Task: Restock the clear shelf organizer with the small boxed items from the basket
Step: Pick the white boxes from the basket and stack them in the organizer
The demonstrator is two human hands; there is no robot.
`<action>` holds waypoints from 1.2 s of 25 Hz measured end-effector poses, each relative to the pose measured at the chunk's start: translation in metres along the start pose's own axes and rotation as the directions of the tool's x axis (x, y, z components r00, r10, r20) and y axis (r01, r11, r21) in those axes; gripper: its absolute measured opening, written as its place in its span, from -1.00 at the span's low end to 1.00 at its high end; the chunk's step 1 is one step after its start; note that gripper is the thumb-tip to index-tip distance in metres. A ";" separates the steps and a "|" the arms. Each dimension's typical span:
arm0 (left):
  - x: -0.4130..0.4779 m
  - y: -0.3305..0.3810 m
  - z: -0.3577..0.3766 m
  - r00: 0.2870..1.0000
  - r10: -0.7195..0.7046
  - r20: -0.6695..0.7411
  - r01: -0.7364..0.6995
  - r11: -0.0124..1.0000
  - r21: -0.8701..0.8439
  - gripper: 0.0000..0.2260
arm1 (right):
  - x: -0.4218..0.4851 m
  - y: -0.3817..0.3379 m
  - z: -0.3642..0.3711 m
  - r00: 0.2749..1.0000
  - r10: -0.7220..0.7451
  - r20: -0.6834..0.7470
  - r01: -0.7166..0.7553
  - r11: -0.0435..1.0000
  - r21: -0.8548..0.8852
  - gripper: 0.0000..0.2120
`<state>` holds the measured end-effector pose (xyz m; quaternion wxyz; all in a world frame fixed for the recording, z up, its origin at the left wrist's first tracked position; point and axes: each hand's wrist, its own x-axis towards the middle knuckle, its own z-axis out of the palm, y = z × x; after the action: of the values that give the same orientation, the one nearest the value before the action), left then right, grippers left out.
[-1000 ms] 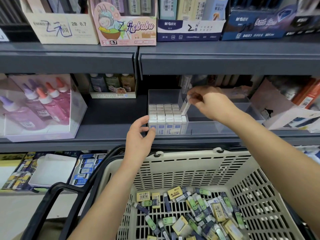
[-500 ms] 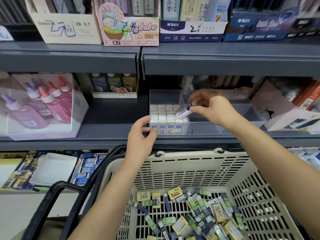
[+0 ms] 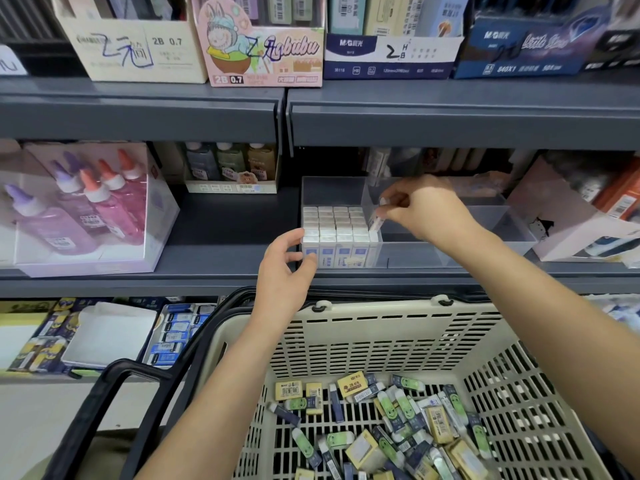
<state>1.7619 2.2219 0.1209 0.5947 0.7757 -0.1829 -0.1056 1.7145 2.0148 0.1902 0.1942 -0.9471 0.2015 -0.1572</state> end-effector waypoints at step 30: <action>-0.137 -0.113 0.147 0.505 -0.113 0.856 -0.720 0.491 0.490 -0.57 | -0.180 0.113 0.037 0.733 0.331 0.594 -0.112 0.920 -0.375 -0.76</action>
<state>1.5992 2.1736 -0.0347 0.0194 0.7586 -0.6123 -0.2219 1.5358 2.0106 0.0701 0.1160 -0.9294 0.2573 0.2378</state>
